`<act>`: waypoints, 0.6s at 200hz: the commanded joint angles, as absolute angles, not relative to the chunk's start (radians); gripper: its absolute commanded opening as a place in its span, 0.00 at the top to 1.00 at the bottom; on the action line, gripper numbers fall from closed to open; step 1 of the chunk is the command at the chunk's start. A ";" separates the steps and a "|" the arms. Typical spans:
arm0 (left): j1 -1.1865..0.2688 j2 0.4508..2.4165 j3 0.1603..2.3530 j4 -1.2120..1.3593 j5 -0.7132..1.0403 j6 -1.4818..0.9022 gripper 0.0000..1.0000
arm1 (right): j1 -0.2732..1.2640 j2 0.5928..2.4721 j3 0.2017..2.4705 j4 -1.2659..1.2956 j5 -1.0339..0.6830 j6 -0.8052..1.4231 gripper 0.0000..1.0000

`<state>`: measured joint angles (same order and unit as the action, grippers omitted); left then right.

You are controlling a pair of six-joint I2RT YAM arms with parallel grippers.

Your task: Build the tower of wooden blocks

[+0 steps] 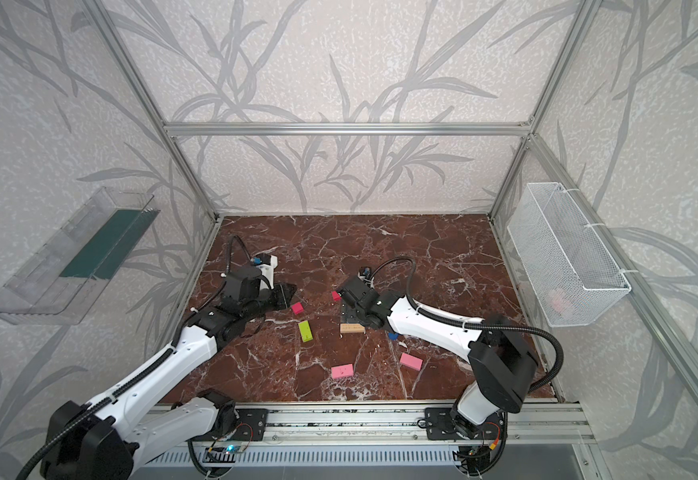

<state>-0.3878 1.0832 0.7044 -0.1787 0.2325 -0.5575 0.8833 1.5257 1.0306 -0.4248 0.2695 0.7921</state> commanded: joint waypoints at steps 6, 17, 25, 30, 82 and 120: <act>-0.404 1.126 0.728 -0.202 0.321 -0.597 1.00 | 0.850 1.419 0.926 -0.329 0.261 0.756 0.37; -0.423 1.134 0.726 -0.222 0.323 -0.608 1.00 | 0.829 1.383 0.885 -0.300 0.235 0.744 0.51; -0.447 1.138 0.721 -0.226 0.316 -0.616 1.00 | 0.815 1.360 0.859 -0.285 0.217 0.737 0.61; -0.463 1.140 0.717 -0.227 0.308 -0.619 1.00 | 0.804 1.348 0.843 -0.274 0.205 0.731 0.66; -0.627 1.284 0.720 -0.224 0.317 -0.664 1.00 | 0.723 1.280 0.728 -0.186 0.104 0.703 1.00; -0.656 1.388 0.721 -0.221 0.327 -0.696 1.00 | 0.690 1.248 0.675 -0.156 0.078 0.698 1.00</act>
